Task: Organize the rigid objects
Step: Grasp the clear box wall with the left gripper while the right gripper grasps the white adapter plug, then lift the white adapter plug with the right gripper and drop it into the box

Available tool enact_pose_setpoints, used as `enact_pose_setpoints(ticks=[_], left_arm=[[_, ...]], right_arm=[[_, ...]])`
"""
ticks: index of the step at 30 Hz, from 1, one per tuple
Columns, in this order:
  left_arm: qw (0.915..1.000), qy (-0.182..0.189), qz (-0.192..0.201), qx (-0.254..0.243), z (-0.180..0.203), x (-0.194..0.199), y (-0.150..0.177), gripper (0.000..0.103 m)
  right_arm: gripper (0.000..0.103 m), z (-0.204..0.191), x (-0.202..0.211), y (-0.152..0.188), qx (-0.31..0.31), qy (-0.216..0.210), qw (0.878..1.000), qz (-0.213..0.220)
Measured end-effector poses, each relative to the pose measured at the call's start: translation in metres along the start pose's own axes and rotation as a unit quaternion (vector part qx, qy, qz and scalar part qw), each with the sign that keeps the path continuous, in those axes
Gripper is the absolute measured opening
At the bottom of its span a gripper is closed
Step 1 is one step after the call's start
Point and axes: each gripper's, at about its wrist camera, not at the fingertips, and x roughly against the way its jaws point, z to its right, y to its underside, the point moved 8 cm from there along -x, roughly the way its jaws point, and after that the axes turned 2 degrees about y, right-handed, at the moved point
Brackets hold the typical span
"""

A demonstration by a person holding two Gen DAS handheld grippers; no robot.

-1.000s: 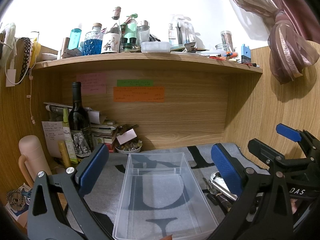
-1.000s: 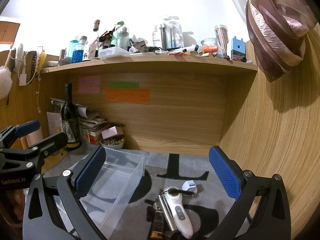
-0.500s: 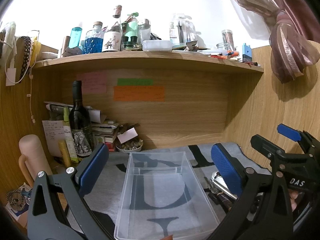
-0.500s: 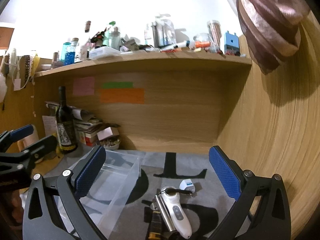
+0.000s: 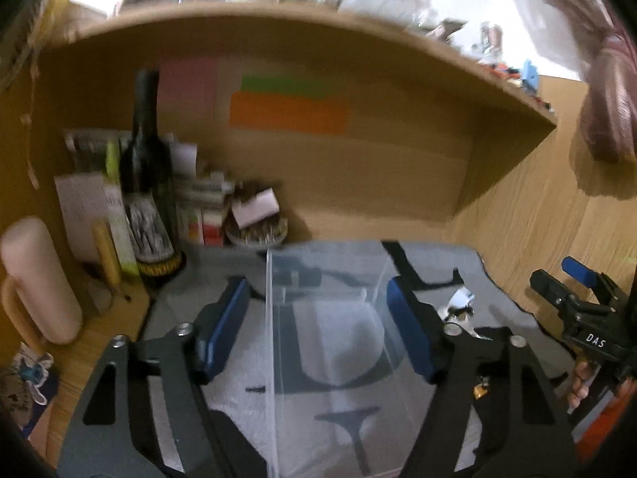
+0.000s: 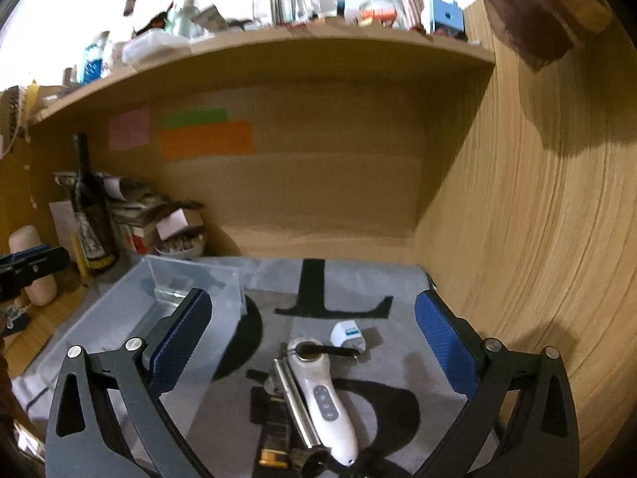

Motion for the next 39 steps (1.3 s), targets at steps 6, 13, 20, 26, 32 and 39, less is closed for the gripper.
enact_pose_setpoints(ticks=[6, 13, 20, 26, 32, 39], left_arm=[[0.9972, -0.009, -0.074, -0.002, -0.029, -0.033, 0.017, 0.054], [0.9857, 0.004, -0.168, 0.009, -0.048, -0.067, 0.044, 0.028], [0.9761, 0.037, -0.214, 0.007, -0.044, -0.08, 0.057, 0.016], [0.9719, 0.049, -0.23, -0.004, -0.039, -0.08, 0.061, 0.011], [0.9707, 0.054, -0.234, 0.003, -0.041, -0.081, 0.06, 0.011], [0.9717, 0.04, -0.233, -0.002, -0.039, -0.082, 0.061, 0.01]], right_arm=[[0.088, -0.001, -0.024, 0.011, 0.014, 0.0, 0.999, -0.048], [0.071, 0.006, -0.056, 0.024, -0.002, -0.009, 0.994, -0.108], [0.06, 0.02, -0.09, 0.031, -0.004, 0.004, 0.987, -0.159], [0.047, 0.03, -0.127, 0.049, -0.016, 0.007, 0.975, -0.22], [0.043, 0.035, -0.15, 0.065, -0.025, 0.004, 0.965, -0.261], [0.034, 0.035, -0.164, 0.077, -0.029, -0.006, 0.96, -0.28]])
